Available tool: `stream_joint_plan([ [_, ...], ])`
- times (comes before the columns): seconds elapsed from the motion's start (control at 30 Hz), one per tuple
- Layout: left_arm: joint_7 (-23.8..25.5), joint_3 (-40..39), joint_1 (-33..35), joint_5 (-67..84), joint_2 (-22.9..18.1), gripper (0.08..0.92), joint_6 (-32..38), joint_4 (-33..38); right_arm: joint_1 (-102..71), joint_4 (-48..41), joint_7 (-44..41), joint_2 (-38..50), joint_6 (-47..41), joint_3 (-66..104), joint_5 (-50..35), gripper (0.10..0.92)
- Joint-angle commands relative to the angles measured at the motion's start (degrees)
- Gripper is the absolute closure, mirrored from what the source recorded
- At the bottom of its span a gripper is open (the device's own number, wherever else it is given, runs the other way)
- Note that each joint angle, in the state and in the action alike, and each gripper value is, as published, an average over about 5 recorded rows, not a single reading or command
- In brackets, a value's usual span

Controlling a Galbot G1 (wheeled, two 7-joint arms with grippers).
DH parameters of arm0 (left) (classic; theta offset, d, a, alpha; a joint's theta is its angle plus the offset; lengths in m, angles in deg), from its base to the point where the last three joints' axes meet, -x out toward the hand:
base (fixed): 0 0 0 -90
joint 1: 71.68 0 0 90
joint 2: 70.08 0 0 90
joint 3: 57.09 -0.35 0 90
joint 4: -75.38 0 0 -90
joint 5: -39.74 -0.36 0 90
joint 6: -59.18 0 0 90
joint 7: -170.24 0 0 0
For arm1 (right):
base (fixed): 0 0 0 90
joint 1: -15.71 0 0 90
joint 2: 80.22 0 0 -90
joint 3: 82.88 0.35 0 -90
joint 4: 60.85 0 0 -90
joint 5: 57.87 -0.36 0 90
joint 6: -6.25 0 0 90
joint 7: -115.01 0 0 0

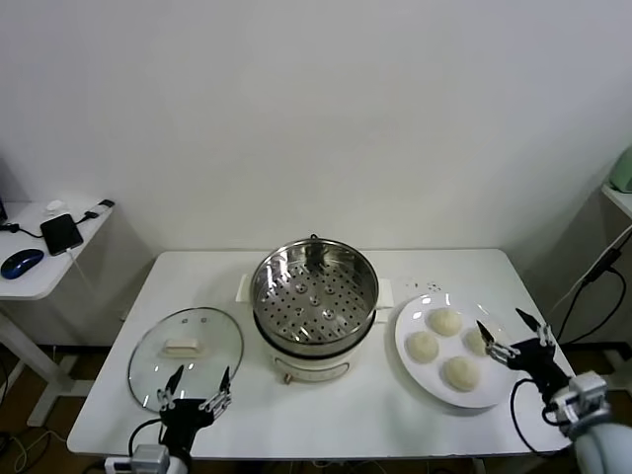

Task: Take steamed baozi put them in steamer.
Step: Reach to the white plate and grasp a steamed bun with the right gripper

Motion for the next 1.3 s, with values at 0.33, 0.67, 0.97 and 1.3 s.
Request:
stream_joint_plan([
  [0.33,-0.1,0.5,0.7,0.4,-0.2,0.177,0.2,0.4,45.8,-22.8,-35.9,29.8,-1.2,-40.9,21.4,0.203],
  [0.67,0.2,0.6,0.3,2.0,-0.3,0.177,-1.0,0.5,63.3,-36.1,-41.3,25.7,11.7,-64.7,25.4,0.203],
  [0.97,0.2,1.1,0.6,2.2,-0.6,0.177,-1.5,0.3,62.5,-41.5,-41.9,18.4,14.1,-64.2,28.3,0.203],
  [1.3,0.1,0.9,0.6,2.1,-0.9,0.177,-1.4,0.2,60.7,-44.4,-37.9,12.3,14.5,-61.2,26.9,0.203],
])
